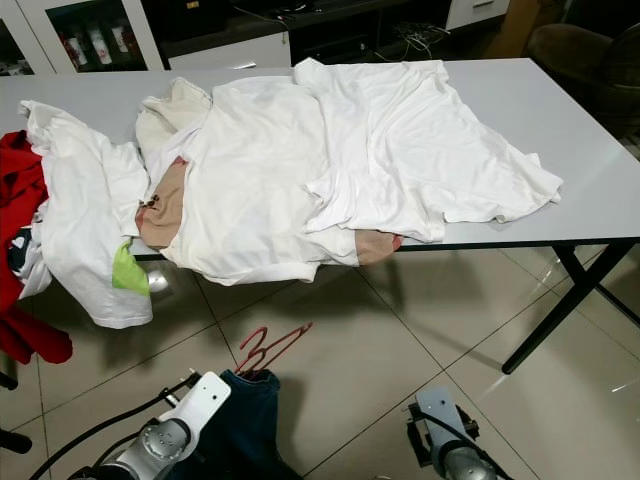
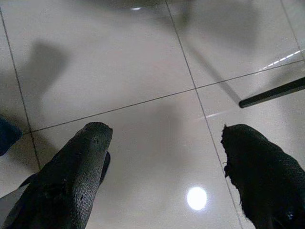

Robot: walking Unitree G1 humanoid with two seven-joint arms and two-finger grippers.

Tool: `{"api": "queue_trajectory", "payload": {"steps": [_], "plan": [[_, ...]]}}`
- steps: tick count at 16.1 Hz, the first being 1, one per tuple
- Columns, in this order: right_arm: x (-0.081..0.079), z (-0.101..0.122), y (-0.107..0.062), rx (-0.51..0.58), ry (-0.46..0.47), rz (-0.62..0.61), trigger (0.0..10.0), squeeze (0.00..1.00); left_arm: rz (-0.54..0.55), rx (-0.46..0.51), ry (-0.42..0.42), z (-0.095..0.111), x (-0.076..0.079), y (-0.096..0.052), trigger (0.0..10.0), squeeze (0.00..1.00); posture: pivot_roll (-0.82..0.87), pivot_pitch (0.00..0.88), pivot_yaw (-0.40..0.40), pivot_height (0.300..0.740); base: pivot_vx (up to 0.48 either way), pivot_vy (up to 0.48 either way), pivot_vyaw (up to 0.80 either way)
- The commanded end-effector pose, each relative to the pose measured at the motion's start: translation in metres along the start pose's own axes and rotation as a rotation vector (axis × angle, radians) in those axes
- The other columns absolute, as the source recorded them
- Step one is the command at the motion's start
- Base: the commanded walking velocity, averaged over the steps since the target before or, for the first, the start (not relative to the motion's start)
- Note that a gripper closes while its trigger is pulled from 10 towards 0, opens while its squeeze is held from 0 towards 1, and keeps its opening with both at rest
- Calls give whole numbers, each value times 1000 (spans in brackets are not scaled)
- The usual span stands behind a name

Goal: Hang hanger

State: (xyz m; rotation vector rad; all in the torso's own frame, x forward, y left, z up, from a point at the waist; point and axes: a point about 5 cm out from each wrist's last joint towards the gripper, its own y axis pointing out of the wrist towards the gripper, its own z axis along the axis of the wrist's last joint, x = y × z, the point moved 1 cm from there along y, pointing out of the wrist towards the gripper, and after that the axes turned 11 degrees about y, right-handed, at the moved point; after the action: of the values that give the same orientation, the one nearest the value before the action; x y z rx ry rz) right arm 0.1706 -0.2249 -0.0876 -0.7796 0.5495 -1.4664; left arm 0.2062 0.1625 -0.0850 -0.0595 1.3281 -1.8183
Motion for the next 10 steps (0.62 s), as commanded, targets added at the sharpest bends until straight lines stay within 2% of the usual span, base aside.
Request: {"api": "queue_trajectory", "payload": {"steps": [1,5,10], "plan": [[-5,-5,-1,-11,-10,10,10000,0,15,-13,6,-5,-3,-1,10000,0,-68,0,74,740,0,0,0],[-4,-10,-3,-29,-12,7,10000,0,16,-15,6,-5,-3,-1,10000,0,-68,0,75,740,0,0,0],[-3,-4,-1,-18,-22,6,10000,0,16,-1,9,0,-3,0,10000,0,-67,0,71,740,0,0,0]]}}
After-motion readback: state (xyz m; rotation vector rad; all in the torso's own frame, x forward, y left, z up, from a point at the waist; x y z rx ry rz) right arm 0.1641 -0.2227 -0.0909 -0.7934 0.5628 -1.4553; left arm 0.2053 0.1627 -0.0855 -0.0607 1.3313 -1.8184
